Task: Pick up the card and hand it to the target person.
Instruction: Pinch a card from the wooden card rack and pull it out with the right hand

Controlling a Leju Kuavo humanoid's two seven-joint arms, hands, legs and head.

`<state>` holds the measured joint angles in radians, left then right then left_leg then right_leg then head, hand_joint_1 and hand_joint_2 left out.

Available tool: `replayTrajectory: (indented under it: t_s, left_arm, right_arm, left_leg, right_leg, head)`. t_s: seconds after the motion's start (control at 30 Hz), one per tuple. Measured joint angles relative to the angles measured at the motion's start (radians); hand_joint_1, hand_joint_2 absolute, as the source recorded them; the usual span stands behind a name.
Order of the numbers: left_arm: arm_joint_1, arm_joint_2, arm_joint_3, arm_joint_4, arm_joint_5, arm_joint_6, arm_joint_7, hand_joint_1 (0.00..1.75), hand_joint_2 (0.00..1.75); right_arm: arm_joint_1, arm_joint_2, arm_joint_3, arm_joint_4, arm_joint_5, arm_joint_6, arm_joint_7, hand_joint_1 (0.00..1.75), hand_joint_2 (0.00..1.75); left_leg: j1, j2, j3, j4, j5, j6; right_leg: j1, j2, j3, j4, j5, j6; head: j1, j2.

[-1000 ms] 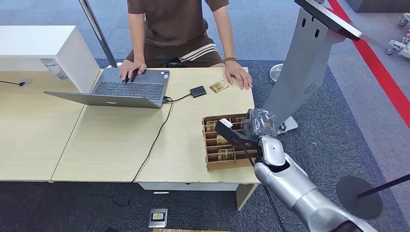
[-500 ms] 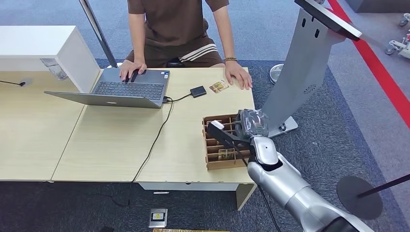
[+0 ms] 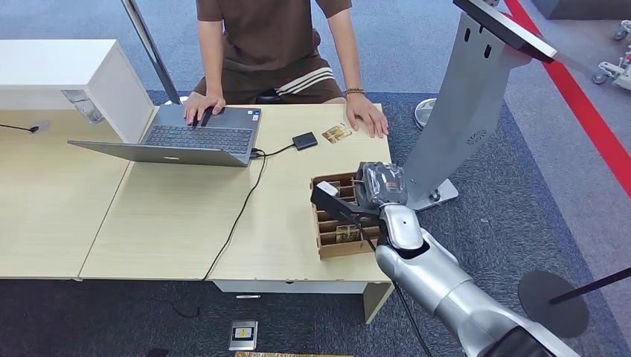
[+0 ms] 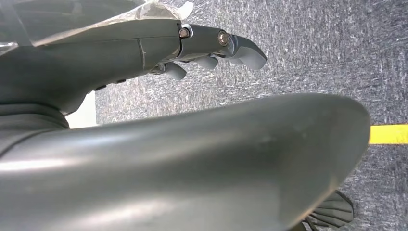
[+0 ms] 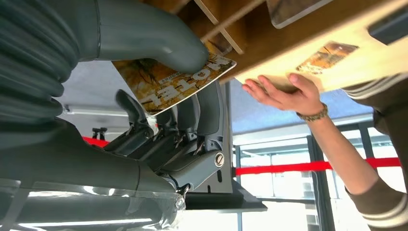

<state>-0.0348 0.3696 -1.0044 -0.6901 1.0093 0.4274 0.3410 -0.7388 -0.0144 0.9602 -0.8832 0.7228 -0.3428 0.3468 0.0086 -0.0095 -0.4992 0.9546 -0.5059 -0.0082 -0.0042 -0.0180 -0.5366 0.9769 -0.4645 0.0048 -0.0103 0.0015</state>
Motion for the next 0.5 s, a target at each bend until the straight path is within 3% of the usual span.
replayTrajectory:
  t_s: [0.17,0.5]
  left_arm:
    - [0.000,0.000,-0.001,0.000,0.006,-0.004,-0.005,0.00,0.00]
    - [0.000,0.005,-0.004,0.001,-0.035,-0.037,-0.020,0.00,0.00]
  right_arm:
    - [-0.002,-0.031,0.000,-0.081,0.047,-0.014,0.022,1.75,1.75]
    - [0.049,-0.146,-0.049,-0.336,0.135,0.001,0.037,1.75,1.75]
  left_leg:
    - [0.000,0.000,0.000,0.000,0.000,0.000]
    - [0.000,0.000,0.000,0.001,0.000,0.000]
  right_leg:
    - [0.000,0.000,0.000,0.000,0.000,0.000]
    - [0.000,0.000,0.000,0.000,0.000,0.000]
  head:
    - [0.000,0.000]
    - [0.000,0.000]
